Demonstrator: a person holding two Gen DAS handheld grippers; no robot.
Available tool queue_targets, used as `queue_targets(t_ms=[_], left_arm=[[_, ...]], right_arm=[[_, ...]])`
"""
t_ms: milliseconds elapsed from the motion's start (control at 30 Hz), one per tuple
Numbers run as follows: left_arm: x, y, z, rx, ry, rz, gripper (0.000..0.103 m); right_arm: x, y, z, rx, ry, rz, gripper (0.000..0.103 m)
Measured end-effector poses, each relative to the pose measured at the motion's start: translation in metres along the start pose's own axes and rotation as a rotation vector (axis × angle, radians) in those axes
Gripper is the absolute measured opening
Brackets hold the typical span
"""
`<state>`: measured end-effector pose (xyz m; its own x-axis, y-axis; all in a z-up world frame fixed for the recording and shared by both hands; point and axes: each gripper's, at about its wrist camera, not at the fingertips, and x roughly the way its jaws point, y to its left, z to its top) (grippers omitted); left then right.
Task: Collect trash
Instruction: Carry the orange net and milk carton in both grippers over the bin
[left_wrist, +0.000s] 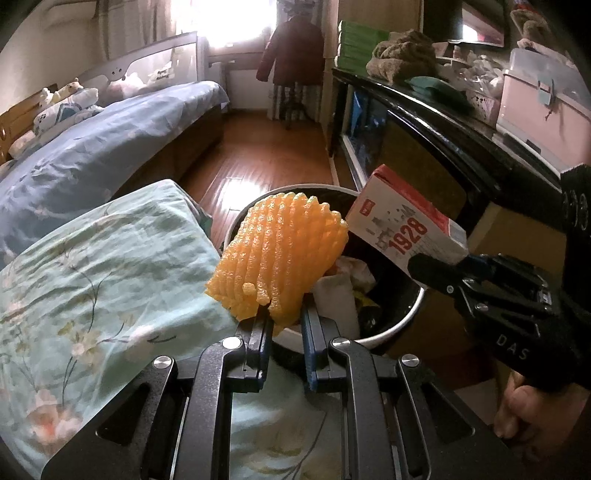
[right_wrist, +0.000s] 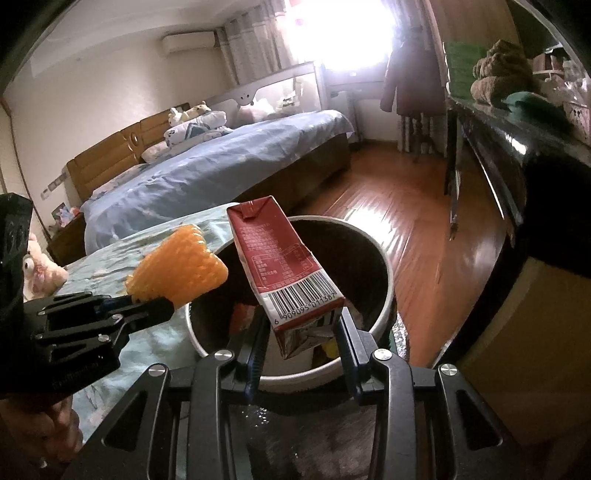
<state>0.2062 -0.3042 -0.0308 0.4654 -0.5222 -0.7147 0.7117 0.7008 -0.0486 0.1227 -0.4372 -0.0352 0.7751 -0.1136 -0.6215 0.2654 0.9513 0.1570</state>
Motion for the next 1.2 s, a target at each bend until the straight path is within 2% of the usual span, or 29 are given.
queue_targets(t_ms=[667, 1200], left_arm=[[0.016, -0.001, 0.016, 0.007, 0.02, 0.002, 0.014], [0.033, -0.006, 0.024, 0.021, 0.049, 0.01, 0.014]], right_arm=[[0.027, -0.003, 0.014, -0.026, 0.049, -0.056, 0.037], [0.041, -0.009, 0.018, -0.022, 0.084, -0.06, 0.037]])
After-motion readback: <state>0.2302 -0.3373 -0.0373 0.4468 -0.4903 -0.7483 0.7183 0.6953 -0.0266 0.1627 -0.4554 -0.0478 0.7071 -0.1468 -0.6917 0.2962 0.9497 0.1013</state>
